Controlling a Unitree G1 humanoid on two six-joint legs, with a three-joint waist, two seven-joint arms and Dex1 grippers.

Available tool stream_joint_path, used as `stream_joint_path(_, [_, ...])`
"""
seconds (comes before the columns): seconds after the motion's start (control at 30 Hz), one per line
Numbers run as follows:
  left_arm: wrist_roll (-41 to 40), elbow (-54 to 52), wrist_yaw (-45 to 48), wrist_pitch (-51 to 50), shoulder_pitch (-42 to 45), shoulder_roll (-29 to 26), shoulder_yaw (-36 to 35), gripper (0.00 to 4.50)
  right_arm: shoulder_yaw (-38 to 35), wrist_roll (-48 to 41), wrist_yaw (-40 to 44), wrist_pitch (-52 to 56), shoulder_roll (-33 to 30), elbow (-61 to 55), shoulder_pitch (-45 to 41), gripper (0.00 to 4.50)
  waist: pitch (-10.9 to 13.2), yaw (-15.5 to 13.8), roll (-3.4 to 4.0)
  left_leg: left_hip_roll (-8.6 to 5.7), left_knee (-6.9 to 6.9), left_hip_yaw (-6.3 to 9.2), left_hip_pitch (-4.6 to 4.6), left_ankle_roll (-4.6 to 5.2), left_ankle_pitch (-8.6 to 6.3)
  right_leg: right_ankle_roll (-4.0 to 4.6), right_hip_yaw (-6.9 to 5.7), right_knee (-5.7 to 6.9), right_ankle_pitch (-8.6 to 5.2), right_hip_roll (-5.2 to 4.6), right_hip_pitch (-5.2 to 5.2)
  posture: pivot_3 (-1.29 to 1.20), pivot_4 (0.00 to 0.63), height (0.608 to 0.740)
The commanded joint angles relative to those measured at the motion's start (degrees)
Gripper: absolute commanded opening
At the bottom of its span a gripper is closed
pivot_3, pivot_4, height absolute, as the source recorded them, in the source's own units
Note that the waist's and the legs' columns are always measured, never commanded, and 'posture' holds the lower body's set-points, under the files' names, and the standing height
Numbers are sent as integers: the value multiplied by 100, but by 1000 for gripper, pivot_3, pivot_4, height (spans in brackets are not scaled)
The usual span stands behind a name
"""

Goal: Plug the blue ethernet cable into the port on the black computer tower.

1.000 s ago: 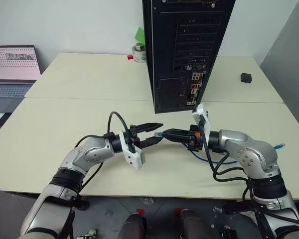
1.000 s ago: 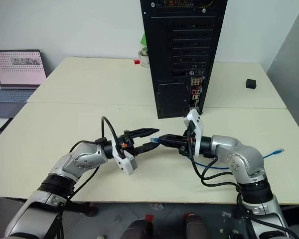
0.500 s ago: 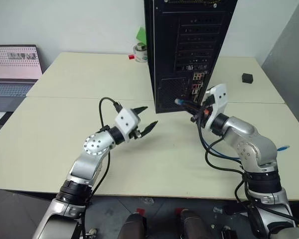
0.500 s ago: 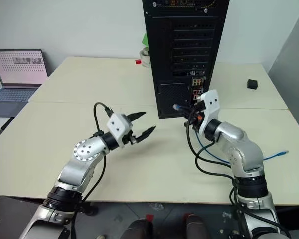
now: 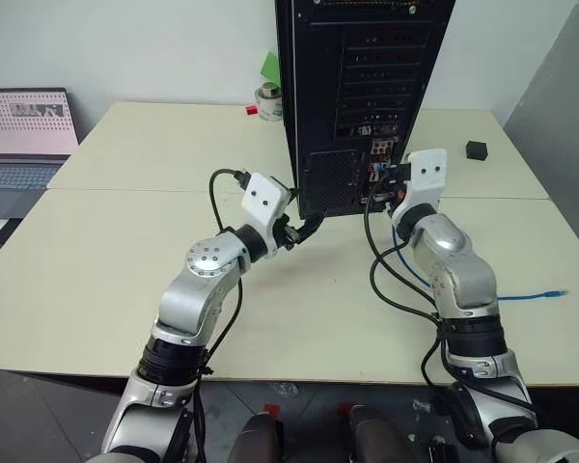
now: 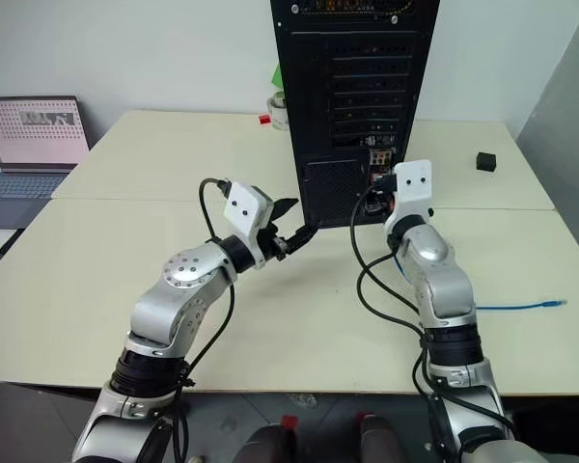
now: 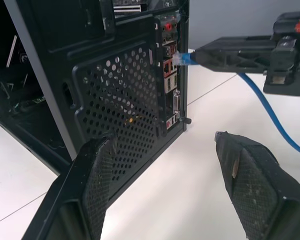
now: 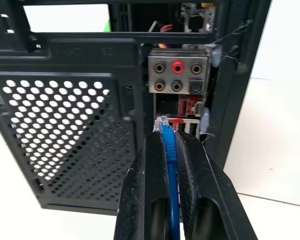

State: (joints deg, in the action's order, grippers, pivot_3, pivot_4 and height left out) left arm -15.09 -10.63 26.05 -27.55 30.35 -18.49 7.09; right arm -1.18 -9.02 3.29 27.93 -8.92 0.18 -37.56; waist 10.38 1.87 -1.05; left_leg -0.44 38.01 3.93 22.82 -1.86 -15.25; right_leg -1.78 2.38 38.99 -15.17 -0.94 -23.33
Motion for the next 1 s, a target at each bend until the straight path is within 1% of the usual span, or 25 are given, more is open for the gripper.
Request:
stream_joint_path(0.03, [86, -216, -36, 30, 112, 36, -27, 3314, -21, 151, -110, -273, 96, -43, -204, 0, 0, -2, 0, 0, -1, 1, 0, 0, 0, 0, 0, 0, 0, 0, 0, 0, 150, 740])
stream_joint_path(0.4, [230, -196, -33, 75, 117, 58, -16, 3314, -76, 327, -210, -402, 216, 360, -357, 0, 0, -2, 0, -1, -1, -1, 1, 0, 0, 0, 1, -1, 0, 0, 0, 0, 150, 740])
stream_joint_path(1.0, [320, -164, -16, 102, 120, 90, -21, 3314, -209, 329, -393, -450, 277, 570, -448, 0, 0, -1, 0, -1, -2, -1, 1, 0, 0, 0, 1, -1, 0, -1, 0, 0, 150, 740])
